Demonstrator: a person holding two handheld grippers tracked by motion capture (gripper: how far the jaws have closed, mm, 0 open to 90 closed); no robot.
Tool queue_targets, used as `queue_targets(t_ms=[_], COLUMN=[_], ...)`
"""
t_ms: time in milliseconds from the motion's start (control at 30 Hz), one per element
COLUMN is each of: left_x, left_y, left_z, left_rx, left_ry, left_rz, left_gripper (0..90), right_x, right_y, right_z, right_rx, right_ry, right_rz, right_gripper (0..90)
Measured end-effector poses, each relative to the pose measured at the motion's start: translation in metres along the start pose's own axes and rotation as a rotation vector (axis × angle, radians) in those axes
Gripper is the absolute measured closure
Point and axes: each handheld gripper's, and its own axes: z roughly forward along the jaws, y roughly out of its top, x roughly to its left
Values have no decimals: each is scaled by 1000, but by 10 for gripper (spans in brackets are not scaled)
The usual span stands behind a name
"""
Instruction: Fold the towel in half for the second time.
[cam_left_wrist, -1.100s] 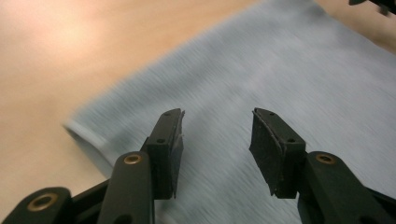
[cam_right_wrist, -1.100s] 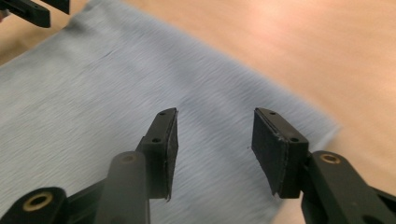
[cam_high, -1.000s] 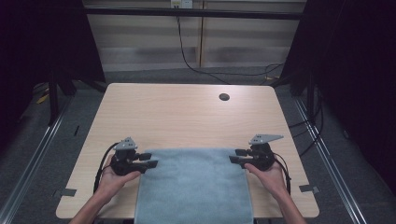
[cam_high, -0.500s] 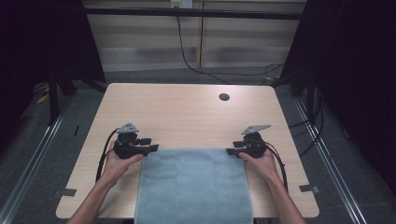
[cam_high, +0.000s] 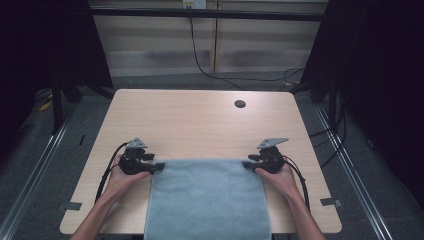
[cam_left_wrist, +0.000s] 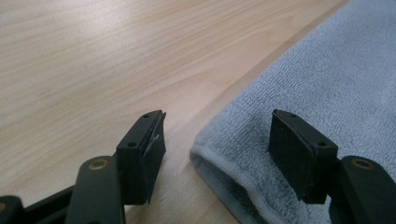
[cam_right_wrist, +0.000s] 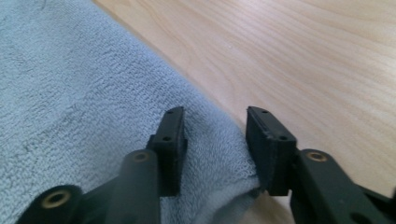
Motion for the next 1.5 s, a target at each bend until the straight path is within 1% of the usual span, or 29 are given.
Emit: queue_targets(t_ms=[67, 100, 133, 167, 200, 233, 267, 300, 400, 433, 467, 533, 567, 600, 667, 733, 867, 933, 1000, 1033, 1133, 1233, 1267, 1300, 1333, 1367, 1433, 1467, 1500], left_x=[-1, -3, -3, -4, -4, -5, -7, -7, -6, -6, -6, -7, -9, -11, -14, -13, -6, -6, -6, -6, -5, -3, -3, 0, 0, 2, 5, 5, 9], left_y=[-1, -1, -1, -1, -1, -2, -3, -4, -5, -6, -5, -4, -3, -2, 1, 3, 11, 18, 22, 28, 40, 50, 50, 56, 56, 63, 68, 68, 76], left_z=[4, 4, 5, 4, 4, 4, 4, 5, 5, 6, 5, 2, 0, -3, -9, -14, -19, -18, -18, -17, -19, -24, -24, -28, -28, -31, -33, -33, -36], left_rx=[5, 4, 4, 5, 5, 0, -6, -11, -17, -34, -40, -71, -85, -98, -129, -161, -210, -236, -236, -241, -261, -276, -276, -275, -275, -280, -288, -288, -298], left_ry=[5, -5, -5, 13, 13, -9, -6, -22, -30, -54, -49, -41, -33, -28, -36, -43, -64, -76, -78, -76, -69, -60, -60, -59, -59, -40, -33, -33, -31], left_rz=[21, 21, 24, 37, 37, 41, 46, 43, 33, 16, 14, 13, 14, 18, 13, -7, -65, -75, -69, -64, -65, -58, -58, -47, -47, -41, -37, -37, -40], left_gripper=[374, 398, 410, 421, 453, 503, 542, 590, 713, 757, 773, 799, 803, 809, 815, 818, 817, 817, 817, 817, 817, 817, 818, 820, 821, 822, 822, 823, 823], right_x=[2, 3, 4, 4, 4, 4, 4, 4, 4, 4, 4, 4, 3, 2, 0, -1, 0, 0, -1, -3, -6, -9, -10, -10, -10, -11, -13, -13, -15], right_y=[0, 0, 0, 0, 0, 0, 0, 0, -1, -1, 0, 0, 1, 1, 3, 6, 15, 19, 21, 25, 31, 40, 43, 47, 47, 54, 60, 60, 69], right_z=[-1, -1, -1, -1, -1, -1, 0, 0, 0, -1, -1, -2, -3, -5, -9, -14, -25, -29, -31, -36, -41, -47, -48, -51, -51, -54, -56, -56, -59], right_rx=[8, 11, 10, 11, 11, 11, 10, 8, 3, 3, 3, -2, -3, -14, -39, -69, -120, -142, -150, -175, -201, -220, -227, -236, -236, -248, -255, -255, -267], right_ry=[15, 17, 21, 17, 18, 20, 24, 28, 34, 33, 32, 31, 24, 32, 34, 43, 36, 37, 32, 26, 21, 17, 18, 19, 19, 21, 12, 12, 9], right_rz=[-4, -5, -3, -6, -4, -3, 0, 3, 8, 20, 23, 15, 17, 33, 47, 56, 48, 53, 51, 61, 71, 67, 63, 60, 60, 54, 47, 47, 49], right_gripper=[691, 727, 740, 753, 767, 773, 776, 784, 795, 804, 807, 811, 815, 818, 821, 822, 821, 821, 821, 822, 824, 824, 823, 823, 823, 824, 826, 826, 828])
